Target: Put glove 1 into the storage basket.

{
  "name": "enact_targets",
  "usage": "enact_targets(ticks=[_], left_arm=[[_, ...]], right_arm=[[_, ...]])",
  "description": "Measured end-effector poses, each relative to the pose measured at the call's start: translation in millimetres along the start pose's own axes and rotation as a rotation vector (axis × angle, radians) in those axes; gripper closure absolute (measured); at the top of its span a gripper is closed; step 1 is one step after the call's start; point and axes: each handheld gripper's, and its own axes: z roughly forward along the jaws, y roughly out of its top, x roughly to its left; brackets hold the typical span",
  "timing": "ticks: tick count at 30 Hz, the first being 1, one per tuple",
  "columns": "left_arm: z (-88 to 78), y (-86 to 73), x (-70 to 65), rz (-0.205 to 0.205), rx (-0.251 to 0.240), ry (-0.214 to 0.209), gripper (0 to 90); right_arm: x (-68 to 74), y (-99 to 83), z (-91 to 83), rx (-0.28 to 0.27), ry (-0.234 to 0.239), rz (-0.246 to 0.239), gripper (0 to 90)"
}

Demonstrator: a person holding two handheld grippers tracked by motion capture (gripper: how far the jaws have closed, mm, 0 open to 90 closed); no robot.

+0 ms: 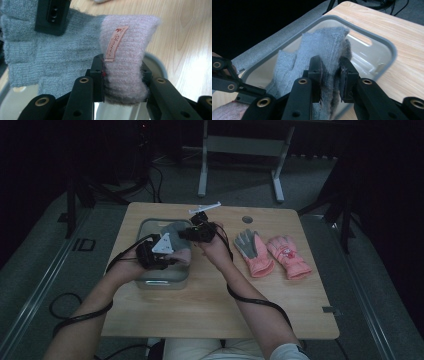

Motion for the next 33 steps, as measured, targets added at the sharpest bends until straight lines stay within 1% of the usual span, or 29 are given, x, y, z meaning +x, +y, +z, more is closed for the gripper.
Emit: enact_targets(ticks=[1, 3, 5, 7, 9, 10, 11, 15, 17, 18, 21, 23, 27, 30, 32, 33], left_arm=[[0.2, -2.5, 0.9, 0.001, 0.006, 0.0, 67.7], [0.6, -8.2, 3.5, 0.001, 0.015, -0.001, 67.6], [1.9, -14.8, 6.8, 0.004, 0.033, -0.003, 67.6], [5.7, -21.5, 10.4, 0.012, 0.056, 0.005, 67.6], [5.7, -21.5, 10.4, 0.012, 0.056, 0.005, 67.7], [13.5, -26.7, 13.3, 0.016, 0.084, -0.007, 67.7], [17.6, -28.2, 13.9, 0.025, 0.1, -0.014, 67.7], [28.8, -37.4, 17.3, 0.028, 0.13, -0.053, 67.6], [32.7, -41.8, 19.9, 0.036, 0.148, -0.059, 67.6], [36.0, -44.5, 22.3, 0.028, 0.151, -0.07, 67.4], [44.0, -46.9, 23.8, 0.032, 0.171, -0.073, 67.3], [50.1, -48.4, 24.8, 0.019, 0.181, -0.09, 67.3], [55.8, -46.8, 26.7, 0.043, 0.221, -0.108, 67.3], [60.5, -44.0, 26.2, 0.063, 0.253, -0.119, 66.4], [61.9, -43.4, 25.9, 0.066, 0.259, -0.118, 65.3], [64.4, -42.0, 26.2, 0.071, 0.276, -0.125, 65.3]], right_arm=[[0.9, 1.0, 5.9, 0.003, 0.008, 0.006, 74.9], [2.2, 2.1, 12.1, 0.01, 0.014, 0.008, 74.9], [3.6, 3.4, 20.0, 0.018, 0.018, 0.007, 74.9], [4.1, 4.3, 26.9, 0.021, 0.026, 0.001, 74.9], [3.2, 4.4, 30.0, 0.021, 0.032, 0.008, 74.9], [3.2, 4.4, 30.0, 0.021, 0.032, 0.008, 74.9], [0.2, 1.9, 40.7, 0.037, 0.039, 0.023, 74.9], [-4.6, -5.2, 54.6, 0.075, 0.044, 0.054, 74.9], [-4.5, -7.4, 60.1, 0.089, 0.043, 0.053, 74.9], [-4.8, -8.1, 63.0, 0.095, 0.041, 0.054, 74.9], [-6.0, -10.2, 71.3, 0.116, 0.024, 0.059, 74.9], [-6.4, -11.4, 74.7, 0.129, 0.014, 0.056, 74.8], [-10.3, -14.8, 82.2, 0.157, 0.003, 0.061, 73.7], [-12.4, -14.9, 85.3, 0.182, -0.012, 0.055, 71.9], [-13.1, -15.0, 86.0, 0.187, -0.015, 0.056, 71.1], [-13.7, -15.4, 86.6, 0.188, -0.019, 0.056, 70.1]])
